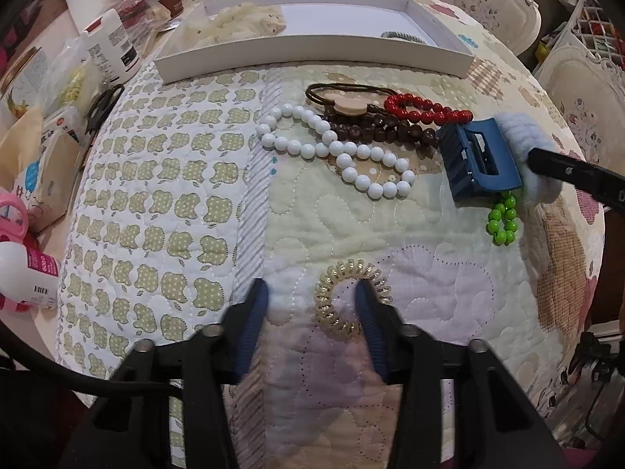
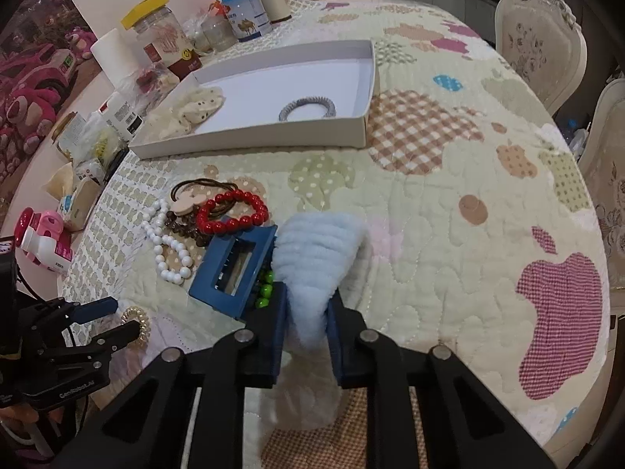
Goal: Organize jewelry
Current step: 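Grasp the pearl spiral coil with the left tool while the right grasps the fuzzy band, then release the coil into the tray with the left while the right releases the band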
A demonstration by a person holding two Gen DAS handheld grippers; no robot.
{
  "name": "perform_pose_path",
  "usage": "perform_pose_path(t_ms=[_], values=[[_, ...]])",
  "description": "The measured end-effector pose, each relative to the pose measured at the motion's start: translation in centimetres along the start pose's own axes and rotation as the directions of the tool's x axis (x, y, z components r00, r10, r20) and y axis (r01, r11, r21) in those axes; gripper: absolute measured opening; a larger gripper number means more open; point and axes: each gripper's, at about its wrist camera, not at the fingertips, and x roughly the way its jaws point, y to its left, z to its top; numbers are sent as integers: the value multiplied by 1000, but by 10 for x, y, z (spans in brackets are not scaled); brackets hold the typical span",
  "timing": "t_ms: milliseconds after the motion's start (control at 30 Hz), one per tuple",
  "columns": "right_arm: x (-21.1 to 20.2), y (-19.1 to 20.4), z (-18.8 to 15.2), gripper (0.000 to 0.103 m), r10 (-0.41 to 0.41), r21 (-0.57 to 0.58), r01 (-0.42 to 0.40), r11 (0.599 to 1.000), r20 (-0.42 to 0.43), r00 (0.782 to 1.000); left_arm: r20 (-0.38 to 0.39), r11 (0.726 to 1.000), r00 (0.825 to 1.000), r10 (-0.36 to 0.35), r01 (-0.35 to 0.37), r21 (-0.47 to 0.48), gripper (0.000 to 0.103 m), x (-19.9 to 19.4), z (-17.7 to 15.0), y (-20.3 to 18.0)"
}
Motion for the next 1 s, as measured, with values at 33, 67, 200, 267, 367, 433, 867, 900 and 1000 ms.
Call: perform_pose_path(t_ms=[33, 67, 200, 267, 367, 433, 867, 900, 1000], values=[[-2, -1, 1, 18, -1, 1, 1, 1000, 5, 1000, 5, 1000, 1000, 2, -2, -2, 14, 0, 0, 1], [-7, -2, 2, 18, -3, 2, 3, 1000, 12, 1000, 8, 1000, 1000, -9, 9, -11, 11, -1, 0, 4], [-24, -9, 8, 18, -4, 16, 3, 1000, 51, 999, 8, 997, 998, -64, 64, -52, 1, -4, -1, 16], [-32, -12, 11, 18, 0, 26, -2, 1000, 69, 998, 7, 995, 997, -78, 79, -62, 1, -6, -2, 20], [-42, -15, 15, 18, 7, 34, -10, 999, 93, 996, 15, 992, 995, -95, 96, -77, 0, -13, -3, 26], [-48, -14, 17, 18, 8, 30, -11, 999, 104, 995, 29, 992, 995, -99, 101, -77, 0, -20, -1, 28], [-59, 8, 40, 18, 21, -28, -17, 999, 143, 990, 167, 996, 985, -50, 62, -69, 0, -70, 49, 35], [-59, 10, 44, 18, 15, -35, -10, 999, 147, 989, 176, 996, 983, -44, 57, -70, 0, -72, 55, 33], [-59, 15, 54, 18, 16, -49, -8, 999, 154, 988, 198, 996, 980, -29, 45, -76, 0, -72, 73, 28]])
